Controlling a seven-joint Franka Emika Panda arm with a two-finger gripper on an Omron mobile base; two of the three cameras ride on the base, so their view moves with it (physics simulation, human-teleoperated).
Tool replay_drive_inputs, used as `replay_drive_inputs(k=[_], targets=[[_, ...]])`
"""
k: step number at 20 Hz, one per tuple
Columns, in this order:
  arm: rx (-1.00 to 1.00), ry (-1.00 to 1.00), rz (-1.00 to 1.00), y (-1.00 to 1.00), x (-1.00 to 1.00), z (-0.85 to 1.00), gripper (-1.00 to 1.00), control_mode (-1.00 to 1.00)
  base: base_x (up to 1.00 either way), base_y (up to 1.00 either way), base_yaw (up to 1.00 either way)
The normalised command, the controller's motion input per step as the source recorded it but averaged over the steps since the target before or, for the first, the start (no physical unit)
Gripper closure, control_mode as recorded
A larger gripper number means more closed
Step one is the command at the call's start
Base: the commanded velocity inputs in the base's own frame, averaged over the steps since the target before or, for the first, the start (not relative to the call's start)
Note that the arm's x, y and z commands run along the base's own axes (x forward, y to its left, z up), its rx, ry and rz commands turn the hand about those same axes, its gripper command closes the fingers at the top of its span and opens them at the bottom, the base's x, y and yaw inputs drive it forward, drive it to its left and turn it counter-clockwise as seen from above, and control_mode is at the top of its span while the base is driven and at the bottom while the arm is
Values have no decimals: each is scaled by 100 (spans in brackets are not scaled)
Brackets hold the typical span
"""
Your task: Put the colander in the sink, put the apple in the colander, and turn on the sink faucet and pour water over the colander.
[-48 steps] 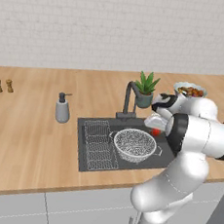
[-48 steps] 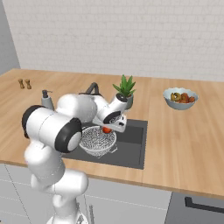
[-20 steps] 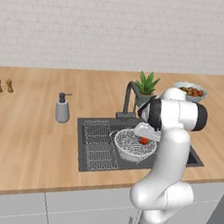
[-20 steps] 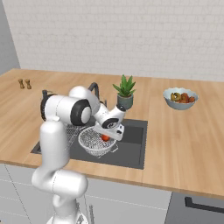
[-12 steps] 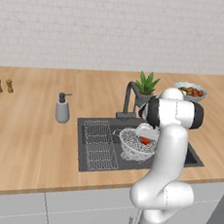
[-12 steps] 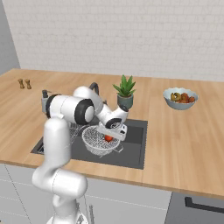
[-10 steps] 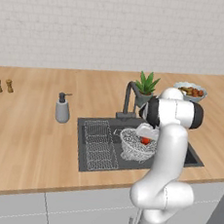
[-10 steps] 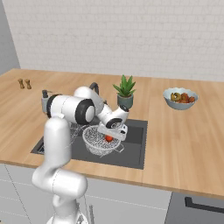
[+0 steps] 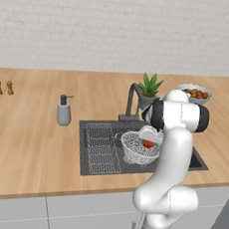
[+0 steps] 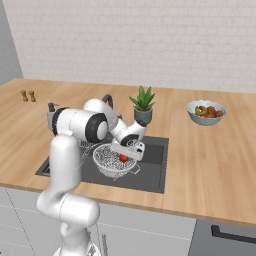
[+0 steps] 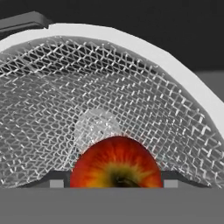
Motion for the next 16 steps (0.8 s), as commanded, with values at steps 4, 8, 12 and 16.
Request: replay_drive_inputs(k=[4,8,12,16], targets=[[-10,-2,0,8,-27,15,-100,-100,0,0,0],[-15,-5,0,7,-27,26,-100,-100,0,0,0],[-16,-10,0,3,-30,42,-100,-100,0,0,0],[-12,-25,8,-6,-51,57,-100,-100,0,0,0]])
